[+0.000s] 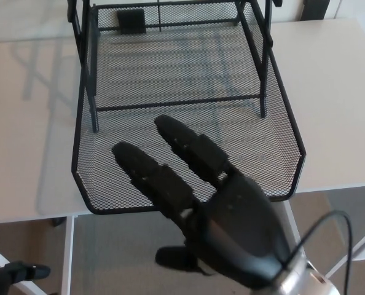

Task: The robot walk towards a table in front and then pushes a layer of a file tray back to its original position using its right hand

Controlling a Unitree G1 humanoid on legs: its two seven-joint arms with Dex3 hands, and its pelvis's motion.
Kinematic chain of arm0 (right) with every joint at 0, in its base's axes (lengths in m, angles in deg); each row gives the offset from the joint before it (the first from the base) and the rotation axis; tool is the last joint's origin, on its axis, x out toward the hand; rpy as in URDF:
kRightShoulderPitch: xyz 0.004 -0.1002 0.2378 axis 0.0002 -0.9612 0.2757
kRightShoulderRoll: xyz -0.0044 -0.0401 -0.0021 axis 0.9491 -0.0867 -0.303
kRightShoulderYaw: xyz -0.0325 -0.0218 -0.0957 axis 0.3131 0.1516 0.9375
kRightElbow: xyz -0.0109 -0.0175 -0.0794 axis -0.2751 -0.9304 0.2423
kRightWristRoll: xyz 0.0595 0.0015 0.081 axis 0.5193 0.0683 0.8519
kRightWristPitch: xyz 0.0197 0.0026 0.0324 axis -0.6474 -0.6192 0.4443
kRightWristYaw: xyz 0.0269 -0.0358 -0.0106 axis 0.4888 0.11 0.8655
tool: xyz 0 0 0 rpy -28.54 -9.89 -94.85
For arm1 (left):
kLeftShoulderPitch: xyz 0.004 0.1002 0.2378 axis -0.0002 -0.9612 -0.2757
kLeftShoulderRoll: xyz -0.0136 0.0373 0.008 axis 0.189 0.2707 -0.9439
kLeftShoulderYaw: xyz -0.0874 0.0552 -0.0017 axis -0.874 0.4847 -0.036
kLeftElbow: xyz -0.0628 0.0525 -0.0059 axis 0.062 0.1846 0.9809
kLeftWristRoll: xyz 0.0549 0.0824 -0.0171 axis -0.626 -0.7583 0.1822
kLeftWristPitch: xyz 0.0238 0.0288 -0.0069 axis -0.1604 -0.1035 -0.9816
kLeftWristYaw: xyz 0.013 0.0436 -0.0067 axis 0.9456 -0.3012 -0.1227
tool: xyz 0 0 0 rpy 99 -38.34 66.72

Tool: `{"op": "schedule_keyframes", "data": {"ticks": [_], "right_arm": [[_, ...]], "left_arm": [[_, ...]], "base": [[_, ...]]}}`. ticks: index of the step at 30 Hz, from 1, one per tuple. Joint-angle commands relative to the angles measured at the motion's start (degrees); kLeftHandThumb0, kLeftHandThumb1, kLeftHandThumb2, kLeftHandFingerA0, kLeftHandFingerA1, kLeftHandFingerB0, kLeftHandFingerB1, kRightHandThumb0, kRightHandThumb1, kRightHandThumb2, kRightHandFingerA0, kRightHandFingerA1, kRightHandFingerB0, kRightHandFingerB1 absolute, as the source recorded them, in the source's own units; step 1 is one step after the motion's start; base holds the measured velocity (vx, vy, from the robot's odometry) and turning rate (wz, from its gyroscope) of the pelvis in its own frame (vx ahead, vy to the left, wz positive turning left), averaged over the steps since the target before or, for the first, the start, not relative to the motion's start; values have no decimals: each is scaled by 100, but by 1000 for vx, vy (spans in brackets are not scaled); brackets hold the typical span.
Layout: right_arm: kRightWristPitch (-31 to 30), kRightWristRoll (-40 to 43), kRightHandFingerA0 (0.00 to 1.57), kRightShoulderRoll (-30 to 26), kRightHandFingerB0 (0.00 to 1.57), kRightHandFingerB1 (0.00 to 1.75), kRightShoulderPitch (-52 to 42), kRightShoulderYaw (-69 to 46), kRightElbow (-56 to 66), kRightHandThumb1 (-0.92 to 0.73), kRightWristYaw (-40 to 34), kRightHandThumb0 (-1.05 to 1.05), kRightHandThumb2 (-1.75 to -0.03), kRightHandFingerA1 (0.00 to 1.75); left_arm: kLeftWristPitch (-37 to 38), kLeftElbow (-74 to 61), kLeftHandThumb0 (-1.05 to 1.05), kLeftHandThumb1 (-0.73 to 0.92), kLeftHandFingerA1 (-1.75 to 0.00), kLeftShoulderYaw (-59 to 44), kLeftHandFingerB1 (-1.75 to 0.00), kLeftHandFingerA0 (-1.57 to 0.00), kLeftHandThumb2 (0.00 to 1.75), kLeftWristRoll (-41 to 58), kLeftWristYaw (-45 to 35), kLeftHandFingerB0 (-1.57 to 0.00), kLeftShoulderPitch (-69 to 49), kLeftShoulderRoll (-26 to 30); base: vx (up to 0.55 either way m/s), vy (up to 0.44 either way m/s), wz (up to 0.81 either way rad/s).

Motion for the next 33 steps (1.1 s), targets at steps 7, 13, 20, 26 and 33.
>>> {"op": "schedule_keyframes", "data": {"ticks": [7,13,20,26,33], "right_arm": [[-2486,-1509,0,153,1,2,1353,394,-1426,-23,437,-51,-74,9],[-2789,-1450,0,104,0,21,1575,539,-1653,-33,380,-66,-81,27],[-3128,-1401,0,34,3,7,1854,738,-1777,-31,380,-70,-68,0],[-3505,-1419,0,-51,0,17,2334,900,-2069,-40,422,-74,-83,24],[-3927,-1205,0,-154,4,3,2934,981,-2473,-24,665,-65,-65,3]], "left_arm": [[-96,-81,-53,24,-91,172,-70,-77,95,-228,-48,-35,281,164],[-151,-91,-54,25,-91,255,-70,-77,94,-283,31,-36,314,167],[-68,-102,-51,28,-98,238,-74,-78,85,-253,-9,-37,299,157],[-101,-101,-53,30,-99,284,-74,-78,84,-304,-17,-36,325,165],[-92,-117,-52,29,-98,314,-73,-80,82,-345,26,-37,367,144]], "base": [[0,0,0],[0,0,0],[0,0,0],[0,0,0],[0,0,0]]}}
